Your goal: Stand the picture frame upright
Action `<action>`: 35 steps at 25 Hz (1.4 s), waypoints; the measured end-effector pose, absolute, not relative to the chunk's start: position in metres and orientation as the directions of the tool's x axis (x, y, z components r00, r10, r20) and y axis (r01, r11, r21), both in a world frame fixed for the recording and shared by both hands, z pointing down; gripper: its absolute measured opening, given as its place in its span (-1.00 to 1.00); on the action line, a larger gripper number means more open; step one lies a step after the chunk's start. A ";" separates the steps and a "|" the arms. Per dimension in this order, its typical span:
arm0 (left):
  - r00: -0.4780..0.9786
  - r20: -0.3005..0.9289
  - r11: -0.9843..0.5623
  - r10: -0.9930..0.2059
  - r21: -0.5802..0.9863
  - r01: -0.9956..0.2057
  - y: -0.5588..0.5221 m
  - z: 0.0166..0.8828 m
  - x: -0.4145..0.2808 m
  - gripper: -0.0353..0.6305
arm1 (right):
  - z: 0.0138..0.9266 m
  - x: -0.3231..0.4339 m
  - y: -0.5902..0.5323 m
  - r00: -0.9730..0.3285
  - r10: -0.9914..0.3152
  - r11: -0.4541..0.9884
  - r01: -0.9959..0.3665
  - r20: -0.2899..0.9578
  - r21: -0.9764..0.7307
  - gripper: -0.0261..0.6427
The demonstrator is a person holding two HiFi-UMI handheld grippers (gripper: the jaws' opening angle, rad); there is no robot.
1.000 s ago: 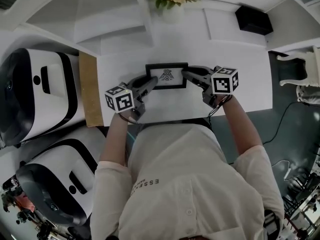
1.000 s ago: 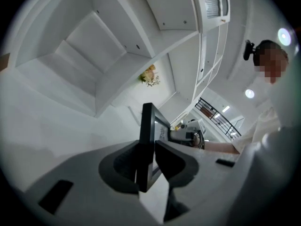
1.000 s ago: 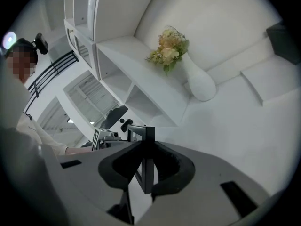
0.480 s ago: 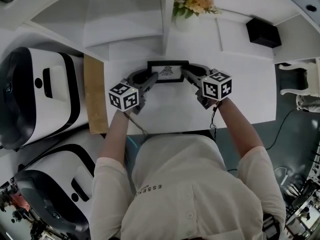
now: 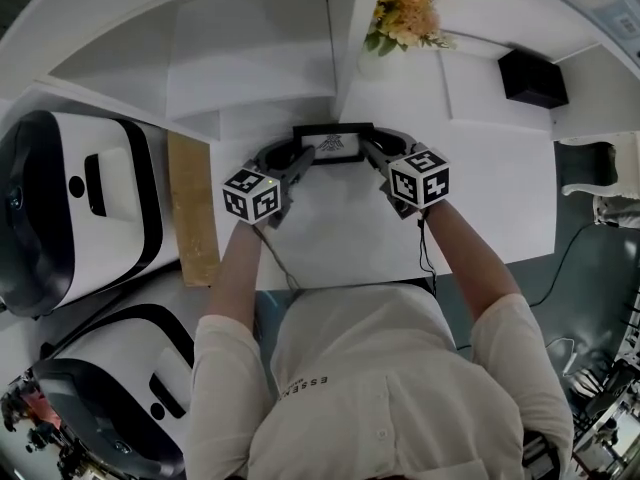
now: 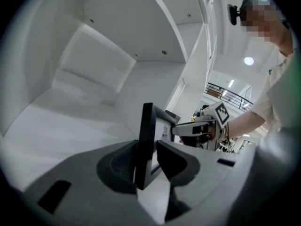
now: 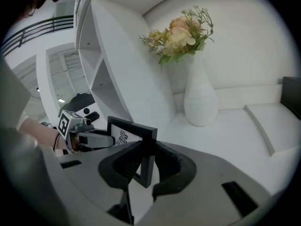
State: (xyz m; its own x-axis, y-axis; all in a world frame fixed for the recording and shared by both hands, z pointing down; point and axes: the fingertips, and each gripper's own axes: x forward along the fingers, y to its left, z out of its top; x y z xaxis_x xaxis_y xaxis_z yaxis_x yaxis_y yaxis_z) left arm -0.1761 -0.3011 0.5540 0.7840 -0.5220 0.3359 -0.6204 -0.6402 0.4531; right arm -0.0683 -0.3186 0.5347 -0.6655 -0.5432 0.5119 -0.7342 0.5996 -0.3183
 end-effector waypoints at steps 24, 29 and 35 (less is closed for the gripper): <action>0.636 0.523 -0.623 -0.567 0.233 -0.747 -0.327 0.560 -0.195 -0.51 | 0.527 -0.088 -0.328 -0.613 -0.624 0.660 -0.746 0.485 -0.092 -0.67; 0.629 0.531 -0.623 -0.568 0.222 -0.750 -0.331 0.559 -0.196 -0.51 | 0.527 -0.089 -0.334 -0.620 -0.621 0.665 -0.741 0.480 -0.096 -0.67; 0.600 0.548 -0.599 -0.583 0.209 -0.773 -0.336 0.560 -0.200 -0.50 | 0.528 -0.092 -0.335 -0.625 -0.618 0.665 -0.739 0.477 -0.107 -0.65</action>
